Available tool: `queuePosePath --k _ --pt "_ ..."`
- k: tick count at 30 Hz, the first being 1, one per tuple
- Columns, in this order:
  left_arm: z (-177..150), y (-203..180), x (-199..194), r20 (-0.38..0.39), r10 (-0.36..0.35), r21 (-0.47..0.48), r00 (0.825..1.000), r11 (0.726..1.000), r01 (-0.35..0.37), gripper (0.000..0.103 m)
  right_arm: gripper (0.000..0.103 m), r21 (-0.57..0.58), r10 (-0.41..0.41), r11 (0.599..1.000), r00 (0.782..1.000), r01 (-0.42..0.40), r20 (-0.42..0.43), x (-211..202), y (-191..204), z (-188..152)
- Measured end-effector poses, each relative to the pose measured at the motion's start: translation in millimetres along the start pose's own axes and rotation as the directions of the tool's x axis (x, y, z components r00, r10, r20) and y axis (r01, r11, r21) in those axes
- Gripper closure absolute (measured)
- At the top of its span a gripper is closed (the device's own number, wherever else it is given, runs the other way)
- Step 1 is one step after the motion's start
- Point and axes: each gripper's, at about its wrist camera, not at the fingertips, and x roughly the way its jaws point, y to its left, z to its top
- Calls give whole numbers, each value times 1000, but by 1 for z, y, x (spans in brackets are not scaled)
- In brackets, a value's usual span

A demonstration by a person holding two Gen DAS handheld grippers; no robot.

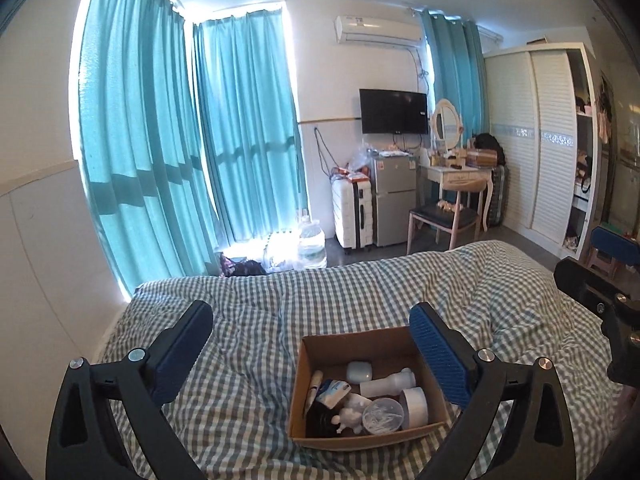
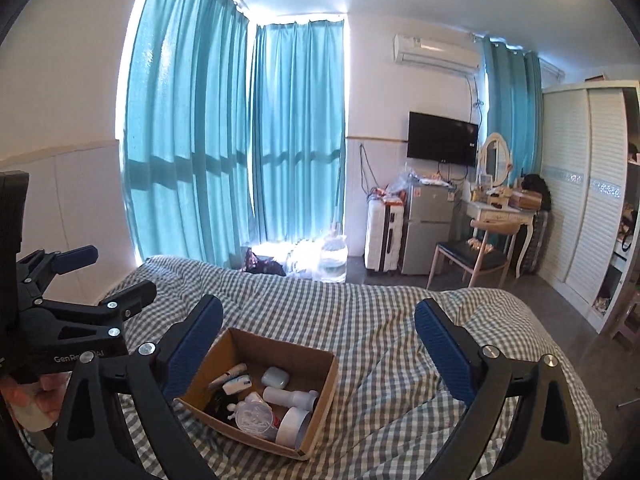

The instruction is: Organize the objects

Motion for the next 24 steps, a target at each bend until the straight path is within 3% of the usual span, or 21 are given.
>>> queuePosePath --k 6,10,15,24 --pt "-25 -7 -45 51 14 -12 999 1000 -13 0 3 49 12 999 999 -14 47 -37 -10 -33" --pt "-44 -11 -67 80 31 -35 996 999 -28 0 2 54 -35 998 998 32 59 -48 -10 -65" --pt "-69 -21 -75 70 68 -3 995 998 -68 0 2 50 -80 996 994 76 71 -58 -10 -99" --pt "-124 -19 -78 53 109 -45 993 993 -106 0 2 89 -24 996 999 21 40 -61 -16 -139"
